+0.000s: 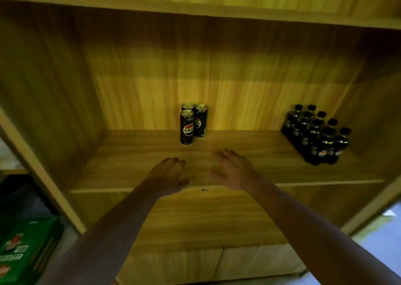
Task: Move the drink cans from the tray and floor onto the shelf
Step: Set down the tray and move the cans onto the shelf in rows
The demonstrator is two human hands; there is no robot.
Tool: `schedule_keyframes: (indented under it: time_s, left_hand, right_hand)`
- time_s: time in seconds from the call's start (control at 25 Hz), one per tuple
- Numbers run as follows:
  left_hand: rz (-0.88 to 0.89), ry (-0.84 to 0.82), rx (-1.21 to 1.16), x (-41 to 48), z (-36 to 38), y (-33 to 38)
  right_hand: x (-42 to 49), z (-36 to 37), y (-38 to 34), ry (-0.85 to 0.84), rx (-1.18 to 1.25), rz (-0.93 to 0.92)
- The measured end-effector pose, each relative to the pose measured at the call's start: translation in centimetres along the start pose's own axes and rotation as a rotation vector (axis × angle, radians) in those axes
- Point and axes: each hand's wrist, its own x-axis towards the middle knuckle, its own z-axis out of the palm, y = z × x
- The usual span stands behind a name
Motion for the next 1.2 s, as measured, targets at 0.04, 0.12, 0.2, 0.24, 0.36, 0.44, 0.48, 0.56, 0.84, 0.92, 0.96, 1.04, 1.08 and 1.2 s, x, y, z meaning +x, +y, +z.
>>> schedule_keyframes:
  time_s: [0.04,0.12,0.2,0.24,0.36,0.44,0.48,0.56,0.84,0.92,0.96,1.04,1.08,1.2]
  left_hand:
    - [0.013,0.006,-0.005,-1.4,0.3,0.2]
    - [0.029,0.006,-0.007,-4.6,1.5,0.6]
    - [0.035,-0.005,-0.001,-7.1,3.1,0.8]
    - [0.034,-0.013,-0.005,-8.0,3.9,0.8]
    - [0.02,-0.04,-0.016,-9.9,6.8,1.1]
    - [0.008,-0.067,-0.024,-10.7,9.2,1.3]
    - [-0.007,-0.091,-0.039,-11.0,10.8,1.4]
    - [-0.029,-0.157,-0.077,-11.3,14.7,1.5]
    - [-0.07,-0.422,-0.161,-13.6,40.6,2.3]
    - [-0.084,-0.453,-0.197,-14.6,50.9,2.4]
    - [-0.095,-0.461,-0.215,-15.1,55.6,2.2]
    - [-0.096,-0.47,-0.238,-15.5,65.1,1.6]
    - [-0.093,-0.456,-0.242,-15.5,69.9,1.2]
    - [-0.059,-0.404,-0.245,-14.4,80.5,0.0]
  right_hand:
    - [-1.5,0.0,-0.7,-0.004,-0.017,-0.001]
    - [-4.8,0.5,-2.3,-0.014,-0.041,-0.007]
    - [-7.4,1.4,-3.7,-0.011,-0.044,-0.019]
    - [-8.5,1.9,-4.3,-0.008,-0.038,-0.022]
    - [-10.9,4.8,-5.6,-0.037,-0.024,-0.027]
    - [-11.9,7.4,-5.6,-0.067,-0.014,-0.026]
    - [-12.3,9.1,-5.5,-0.089,-0.001,-0.023]
    - [-12.9,13.6,-4.7,-0.13,0.034,-0.031]
    - [-19.3,40.7,-1.7,-0.397,0.202,0.012]
    - [-21.7,50.9,-1.2,-0.435,0.217,0.022]
    - [-22.6,55.5,-1.1,-0.454,0.219,0.028]
    - [-24.1,64.6,-0.9,-0.485,0.219,0.046]
    - [-24.4,69.1,-0.7,-0.49,0.216,0.051]
    - [-24.5,79.0,0.2,-0.49,0.187,0.069]
